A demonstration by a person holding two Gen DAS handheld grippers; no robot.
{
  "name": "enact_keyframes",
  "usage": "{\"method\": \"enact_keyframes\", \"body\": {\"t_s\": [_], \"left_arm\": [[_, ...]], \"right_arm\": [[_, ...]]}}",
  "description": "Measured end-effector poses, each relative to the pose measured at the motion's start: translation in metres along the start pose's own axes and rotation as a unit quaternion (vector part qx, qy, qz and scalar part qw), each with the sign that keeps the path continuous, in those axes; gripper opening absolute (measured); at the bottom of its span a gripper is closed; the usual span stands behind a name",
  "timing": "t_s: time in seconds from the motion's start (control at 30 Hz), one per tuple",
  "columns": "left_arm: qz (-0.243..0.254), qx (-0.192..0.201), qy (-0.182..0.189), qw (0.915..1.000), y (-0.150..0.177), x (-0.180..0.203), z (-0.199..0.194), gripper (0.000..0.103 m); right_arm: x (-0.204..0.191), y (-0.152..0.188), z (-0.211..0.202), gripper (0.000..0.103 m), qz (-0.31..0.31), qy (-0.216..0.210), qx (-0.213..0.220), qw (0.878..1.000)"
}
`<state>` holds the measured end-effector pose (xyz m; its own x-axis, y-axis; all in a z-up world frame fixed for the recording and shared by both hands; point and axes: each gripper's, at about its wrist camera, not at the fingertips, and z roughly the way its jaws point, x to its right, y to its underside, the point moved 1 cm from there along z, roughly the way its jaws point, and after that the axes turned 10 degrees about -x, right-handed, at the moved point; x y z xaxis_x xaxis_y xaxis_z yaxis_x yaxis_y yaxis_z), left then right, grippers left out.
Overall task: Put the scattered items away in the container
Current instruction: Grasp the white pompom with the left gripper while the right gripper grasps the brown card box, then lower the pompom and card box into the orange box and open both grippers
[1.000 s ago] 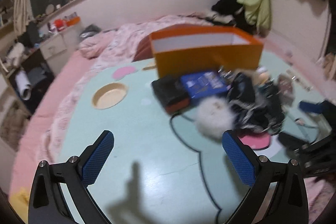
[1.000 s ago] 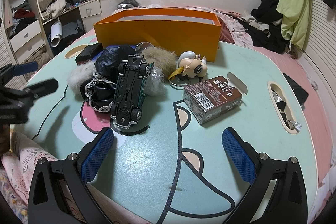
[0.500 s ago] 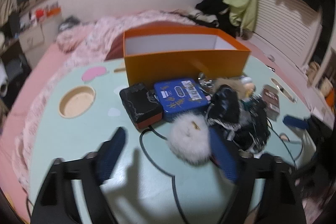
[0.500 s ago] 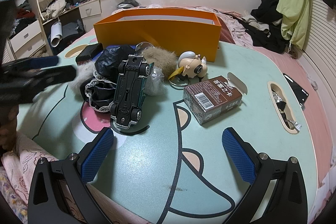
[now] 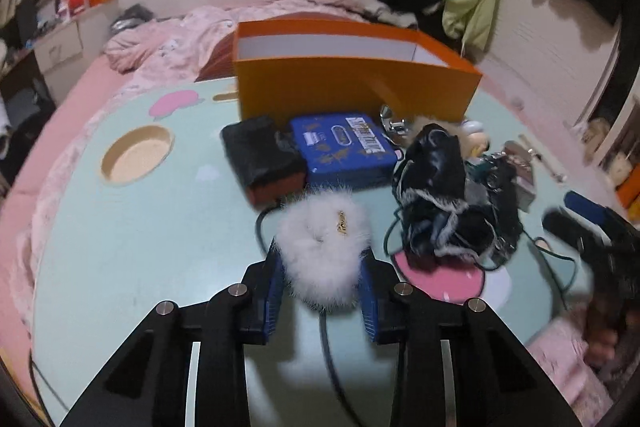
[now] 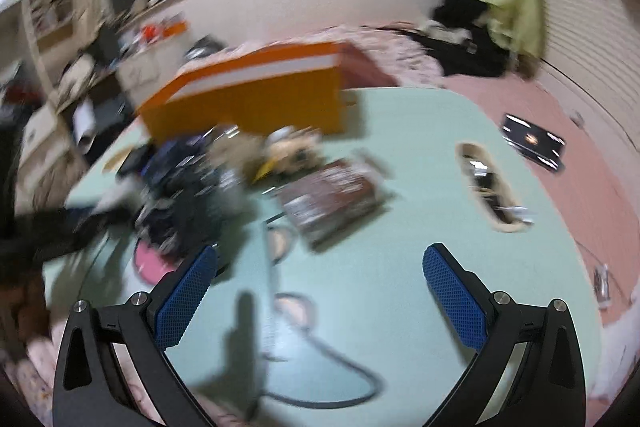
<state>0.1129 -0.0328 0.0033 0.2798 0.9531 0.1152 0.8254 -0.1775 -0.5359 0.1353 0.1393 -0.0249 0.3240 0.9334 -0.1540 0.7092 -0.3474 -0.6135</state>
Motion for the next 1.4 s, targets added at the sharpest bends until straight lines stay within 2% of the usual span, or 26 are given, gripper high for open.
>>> {"method": "enact_keyframes", "body": {"t_s": [0.1,0.2,0.3,0.43,0.5,0.53,0.57,0.6,0.63,0.73,0.83,0.97,1.17,1.4], "left_arm": [[-0.033,0.032,0.000,0.9990,0.005,-0.015,-0.016,0.031],[-0.034,0.056,-0.002,0.9979,0.007,-0.016,-0.026,0.031],[-0.016,0.059,-0.009,0.9981,0.006,-0.008,-0.026,0.031],[-0.008,0.061,-0.010,0.9981,0.005,-0.004,-0.027,0.031],[-0.013,0.061,-0.007,0.9981,0.005,-0.007,-0.026,0.031],[-0.017,0.060,-0.005,0.9980,0.006,-0.009,-0.026,0.031],[-0.020,0.060,-0.003,0.9980,0.006,-0.010,-0.027,0.031],[-0.022,0.060,-0.001,0.9980,0.006,-0.011,-0.027,0.031],[-0.023,0.060,0.000,0.9979,0.007,-0.012,-0.027,0.031],[-0.023,0.064,0.003,0.9977,0.007,-0.012,-0.029,0.031],[-0.021,0.068,0.014,0.9974,0.001,-0.013,-0.034,0.031],[-0.011,0.088,0.021,0.9958,-0.023,-0.016,-0.053,0.031],[-0.015,0.122,0.036,0.9917,-0.088,-0.028,-0.079,0.031],[-0.010,0.132,0.059,0.9894,-0.160,-0.029,-0.065,0.031]], "right_arm": [[0.007,-0.012,-0.002,0.102,0.009,0.018,-0.005,1.000],[0.001,-0.023,-0.001,0.102,-0.001,0.042,-0.008,0.999],[-0.004,-0.035,0.012,0.101,-0.012,0.059,-0.024,0.998],[-0.011,-0.048,0.031,0.101,-0.020,0.046,-0.065,0.997],[-0.015,-0.054,0.038,0.101,-0.028,0.068,-0.076,0.994],[-0.016,-0.055,0.042,0.098,-0.030,0.074,-0.086,0.993],[-0.016,-0.056,0.047,0.083,-0.032,0.077,-0.096,0.992],[-0.015,-0.057,0.051,0.072,-0.031,0.076,-0.103,0.991],[-0.014,-0.056,0.053,0.068,-0.030,0.073,-0.106,0.991],[-0.012,-0.050,0.044,0.067,-0.031,0.050,-0.091,0.994],[-0.014,-0.044,0.025,0.067,-0.042,0.042,-0.048,0.997],[-0.015,-0.054,0.004,0.067,-0.041,0.023,-0.012,0.999],[-0.021,-0.097,-0.014,0.067,-0.028,-0.006,0.022,0.999],[-0.025,-0.164,-0.008,0.068,-0.019,-0.045,0.042,0.998]]}}
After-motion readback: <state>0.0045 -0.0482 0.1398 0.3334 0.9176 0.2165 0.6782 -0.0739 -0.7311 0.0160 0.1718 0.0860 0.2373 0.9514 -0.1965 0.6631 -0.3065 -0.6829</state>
